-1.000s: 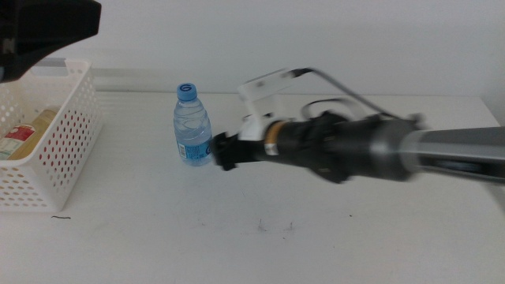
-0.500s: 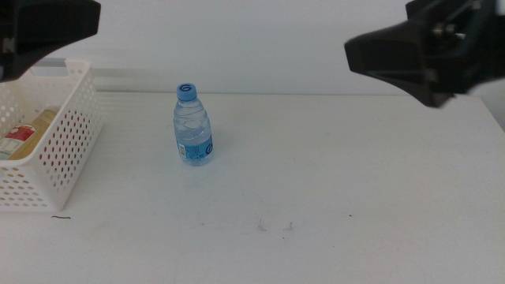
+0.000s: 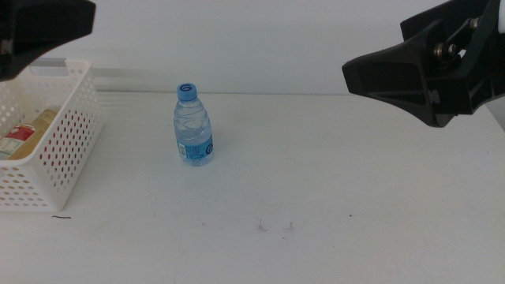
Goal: Use arms to grab the bottles and put them into the dustbin to the left of the table.
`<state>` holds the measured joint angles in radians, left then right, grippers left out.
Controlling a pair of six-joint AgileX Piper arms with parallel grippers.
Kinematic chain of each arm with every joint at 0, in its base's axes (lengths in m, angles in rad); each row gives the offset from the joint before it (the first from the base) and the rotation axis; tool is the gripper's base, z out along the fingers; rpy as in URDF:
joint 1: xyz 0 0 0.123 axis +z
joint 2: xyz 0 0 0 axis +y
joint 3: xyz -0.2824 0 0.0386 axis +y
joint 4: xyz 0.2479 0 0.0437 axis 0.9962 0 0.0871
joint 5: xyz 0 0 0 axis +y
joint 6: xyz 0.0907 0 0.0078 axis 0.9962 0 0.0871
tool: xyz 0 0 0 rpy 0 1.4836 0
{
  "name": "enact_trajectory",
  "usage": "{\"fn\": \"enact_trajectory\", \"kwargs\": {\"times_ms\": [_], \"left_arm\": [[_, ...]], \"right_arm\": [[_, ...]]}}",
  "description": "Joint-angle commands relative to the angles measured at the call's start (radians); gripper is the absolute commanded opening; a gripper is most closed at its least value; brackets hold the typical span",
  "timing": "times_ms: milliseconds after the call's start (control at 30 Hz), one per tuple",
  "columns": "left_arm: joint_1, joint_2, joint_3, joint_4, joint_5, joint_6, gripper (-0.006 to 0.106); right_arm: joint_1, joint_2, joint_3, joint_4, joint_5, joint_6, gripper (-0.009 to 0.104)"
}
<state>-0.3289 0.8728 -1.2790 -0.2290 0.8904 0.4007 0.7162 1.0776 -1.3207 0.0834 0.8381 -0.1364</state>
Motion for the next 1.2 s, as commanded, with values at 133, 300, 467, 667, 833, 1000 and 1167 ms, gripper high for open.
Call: {"fn": "enact_trajectory", "kwargs": {"times_ms": [133,300,467,667,833,1000,1167], "left_arm": [[-0.023,-0.018,0.130,0.016,-0.210,-0.099,0.094],[-0.124,-0.094,0.551,0.051,-0.809,-0.161,0.094],[-0.203,0.011,0.976,0.037,-1.410,-0.318,0.094],[-0.216,0.265,1.057,0.069,-1.557,-0.387,0.094],[-0.216,0.458,1.057,0.043,-1.749,-0.407,0.094],[-0.181,0.654,1.027,0.036,-1.946,-0.474,0.094],[-0.057,0.820,0.899,0.198,-1.976,-0.518,0.094]], "right_arm": [[0.001,-0.004,-0.005,-0.003,-0.001,-0.011,0.091],[0.001,-0.004,-0.005,-0.003,-0.001,-0.011,0.091],[0.001,-0.004,-0.005,-0.003,-0.002,-0.011,0.091],[0.001,-0.004,-0.005,-0.003,-0.002,-0.011,0.091],[0.001,-0.004,-0.005,-0.003,-0.002,-0.011,0.091],[0.001,-0.004,-0.005,-0.003,-0.002,-0.011,0.091],[0.001,-0.004,-0.005,-0.003,-0.002,-0.011,0.091]]}}
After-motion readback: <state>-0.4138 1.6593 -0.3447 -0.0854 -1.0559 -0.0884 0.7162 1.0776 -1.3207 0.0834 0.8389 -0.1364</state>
